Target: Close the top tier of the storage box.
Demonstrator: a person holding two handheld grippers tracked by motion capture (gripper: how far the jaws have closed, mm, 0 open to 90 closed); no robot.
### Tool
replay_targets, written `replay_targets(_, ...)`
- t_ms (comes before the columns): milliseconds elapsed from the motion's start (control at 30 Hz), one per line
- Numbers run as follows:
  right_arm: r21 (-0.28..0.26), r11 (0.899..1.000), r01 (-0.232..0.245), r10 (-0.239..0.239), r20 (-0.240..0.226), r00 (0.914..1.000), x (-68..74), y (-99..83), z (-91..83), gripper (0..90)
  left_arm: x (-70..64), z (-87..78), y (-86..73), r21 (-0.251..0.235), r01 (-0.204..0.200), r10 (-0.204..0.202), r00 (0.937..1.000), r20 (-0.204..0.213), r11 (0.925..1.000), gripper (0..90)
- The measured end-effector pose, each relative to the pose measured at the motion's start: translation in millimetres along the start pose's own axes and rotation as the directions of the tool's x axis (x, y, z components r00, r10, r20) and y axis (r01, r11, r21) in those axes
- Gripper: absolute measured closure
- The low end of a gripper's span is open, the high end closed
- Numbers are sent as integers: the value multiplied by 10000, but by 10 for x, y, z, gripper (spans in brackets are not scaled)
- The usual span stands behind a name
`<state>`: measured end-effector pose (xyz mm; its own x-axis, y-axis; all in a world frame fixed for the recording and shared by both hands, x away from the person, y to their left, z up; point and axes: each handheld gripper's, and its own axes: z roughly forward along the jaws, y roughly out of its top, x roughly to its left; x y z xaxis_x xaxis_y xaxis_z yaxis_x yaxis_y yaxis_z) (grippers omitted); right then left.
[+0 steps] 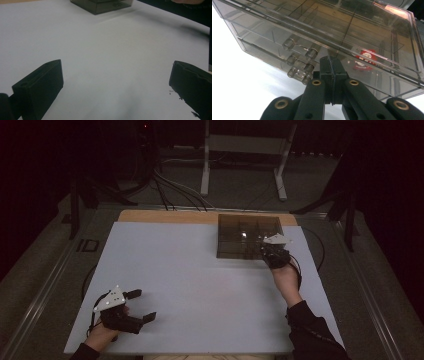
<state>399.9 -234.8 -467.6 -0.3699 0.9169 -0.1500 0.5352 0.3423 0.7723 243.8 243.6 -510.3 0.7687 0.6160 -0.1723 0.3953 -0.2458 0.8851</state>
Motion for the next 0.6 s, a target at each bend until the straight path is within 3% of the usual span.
replay_targets(600,88,10000,-21,21,26,10000,-21,26,32,900,0,2,-1,-2,18,-18,10000,3,10000,0)
